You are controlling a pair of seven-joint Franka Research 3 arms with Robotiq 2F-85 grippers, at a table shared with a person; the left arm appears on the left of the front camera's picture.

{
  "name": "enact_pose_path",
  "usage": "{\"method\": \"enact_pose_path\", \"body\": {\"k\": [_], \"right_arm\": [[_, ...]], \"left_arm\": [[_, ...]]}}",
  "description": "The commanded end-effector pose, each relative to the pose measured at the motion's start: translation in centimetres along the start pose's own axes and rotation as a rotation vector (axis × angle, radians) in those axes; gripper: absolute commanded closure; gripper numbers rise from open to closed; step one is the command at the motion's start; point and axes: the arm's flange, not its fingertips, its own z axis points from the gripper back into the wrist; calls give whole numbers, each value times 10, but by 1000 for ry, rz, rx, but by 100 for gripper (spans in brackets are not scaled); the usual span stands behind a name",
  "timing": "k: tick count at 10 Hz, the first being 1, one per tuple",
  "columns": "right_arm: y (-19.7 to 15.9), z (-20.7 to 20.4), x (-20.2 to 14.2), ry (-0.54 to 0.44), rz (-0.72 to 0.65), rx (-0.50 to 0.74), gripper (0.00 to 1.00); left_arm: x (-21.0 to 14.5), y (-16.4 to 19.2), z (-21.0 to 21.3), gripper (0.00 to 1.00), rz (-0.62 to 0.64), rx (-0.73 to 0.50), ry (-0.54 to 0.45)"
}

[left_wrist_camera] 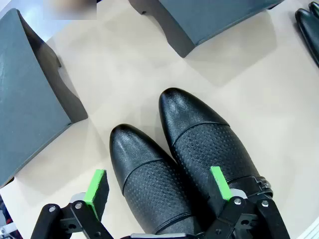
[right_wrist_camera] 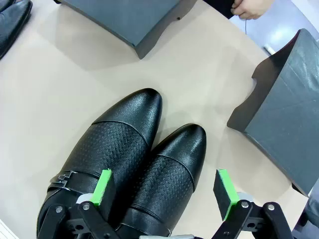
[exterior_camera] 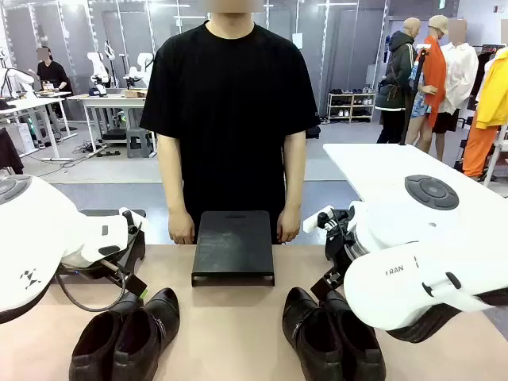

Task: Place the shoes on the stand as instructed by the person.
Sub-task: Pick up one pair of Shoes and place it on the Shoes Stand indicated by the person.

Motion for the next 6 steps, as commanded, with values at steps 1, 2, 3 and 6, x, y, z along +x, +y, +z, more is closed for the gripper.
{"method": "enact_pose_path", "body": {"k": [1, 2, 3, 6], "right_arm": [[0, 0, 0, 0, 0, 0, 0], [0, 0, 0, 0, 0, 0, 0], [0, 0, 0, 0, 0, 0, 0], [0, 0, 0, 0, 0, 0, 0]], "left_arm": [[0, 0, 0, 0, -1, 0, 0], [0, 0, 0, 0, -1, 0, 0], [0, 0, 0, 0, -1, 0, 0], [0, 0, 0, 0, -1, 0, 0]]}}
